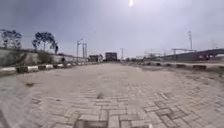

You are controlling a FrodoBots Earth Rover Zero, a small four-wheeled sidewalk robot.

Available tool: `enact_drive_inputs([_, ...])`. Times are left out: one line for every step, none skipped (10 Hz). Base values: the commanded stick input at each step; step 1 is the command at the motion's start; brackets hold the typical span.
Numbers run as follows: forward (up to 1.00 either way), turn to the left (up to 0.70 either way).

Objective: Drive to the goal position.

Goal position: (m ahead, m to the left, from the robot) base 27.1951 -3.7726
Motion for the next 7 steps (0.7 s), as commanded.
enact_drive_inputs([1.0, 0.0])
enact_drive_inputs([1.0, 0.0])
enact_drive_inputs([1.0, 0.0])
enact_drive_inputs([1.0, 0.0])
enact_drive_inputs([1.0, 0.0])
enact_drive_inputs([1.0, 0.03])
enact_drive_inputs([1.0, 0.38])
